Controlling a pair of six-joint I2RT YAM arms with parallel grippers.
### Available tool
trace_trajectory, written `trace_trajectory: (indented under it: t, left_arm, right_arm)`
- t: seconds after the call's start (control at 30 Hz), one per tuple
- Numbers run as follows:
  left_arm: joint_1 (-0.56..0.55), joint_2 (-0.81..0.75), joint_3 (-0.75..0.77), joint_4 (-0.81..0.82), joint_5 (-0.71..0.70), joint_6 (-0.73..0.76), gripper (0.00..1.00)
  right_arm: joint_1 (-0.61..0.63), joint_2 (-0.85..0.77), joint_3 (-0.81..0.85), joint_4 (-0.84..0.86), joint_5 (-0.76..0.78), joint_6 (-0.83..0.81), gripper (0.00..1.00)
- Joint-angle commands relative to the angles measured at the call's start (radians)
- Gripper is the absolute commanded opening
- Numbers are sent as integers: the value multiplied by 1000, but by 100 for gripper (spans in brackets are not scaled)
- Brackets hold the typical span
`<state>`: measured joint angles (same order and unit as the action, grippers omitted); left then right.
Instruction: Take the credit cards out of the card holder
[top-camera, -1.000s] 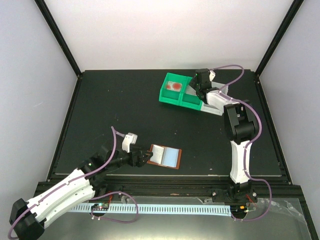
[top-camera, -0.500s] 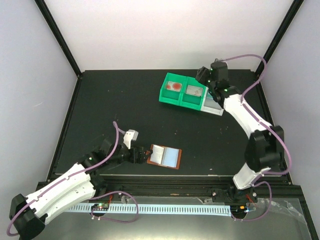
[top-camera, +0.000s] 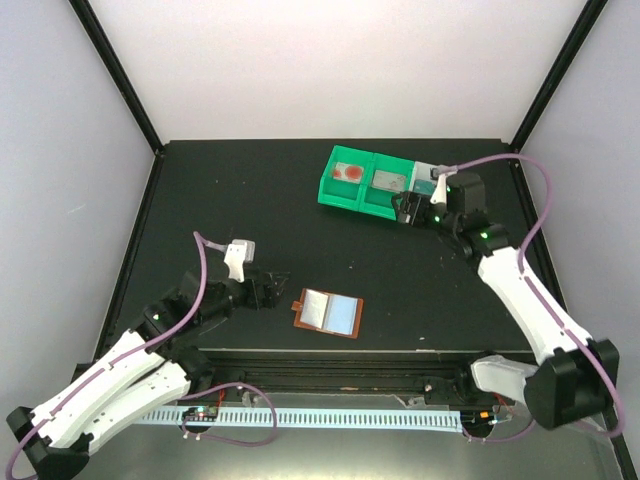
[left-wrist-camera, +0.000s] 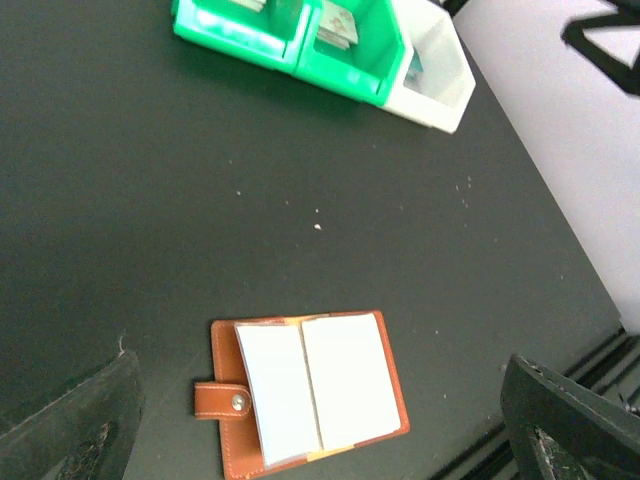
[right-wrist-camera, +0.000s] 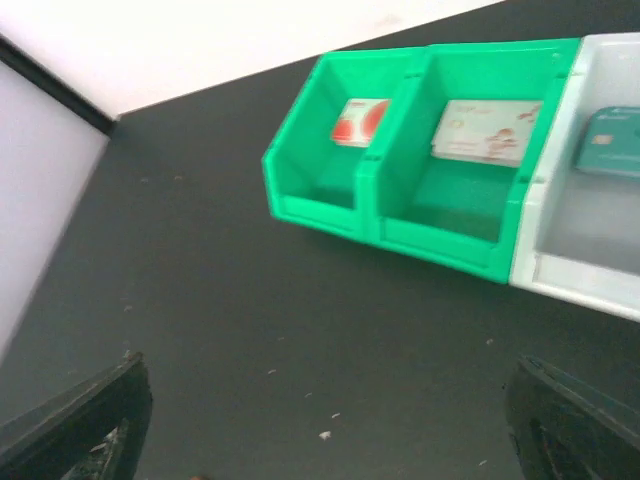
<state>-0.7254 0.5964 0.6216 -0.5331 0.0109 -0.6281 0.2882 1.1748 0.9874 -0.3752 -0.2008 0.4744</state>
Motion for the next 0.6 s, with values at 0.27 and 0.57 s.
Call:
trace_trajectory:
  t: [0.27, 0.57]
  left_arm:
    - [9, -42, 111, -56, -61, 24, 99]
    - [9, -91, 96, -34, -29, -6, 99]
  right_arm:
    - [-1, -336, -95, -226, -226, -111, 100]
    - [-1, -488, -216, -239, -254, -90, 100]
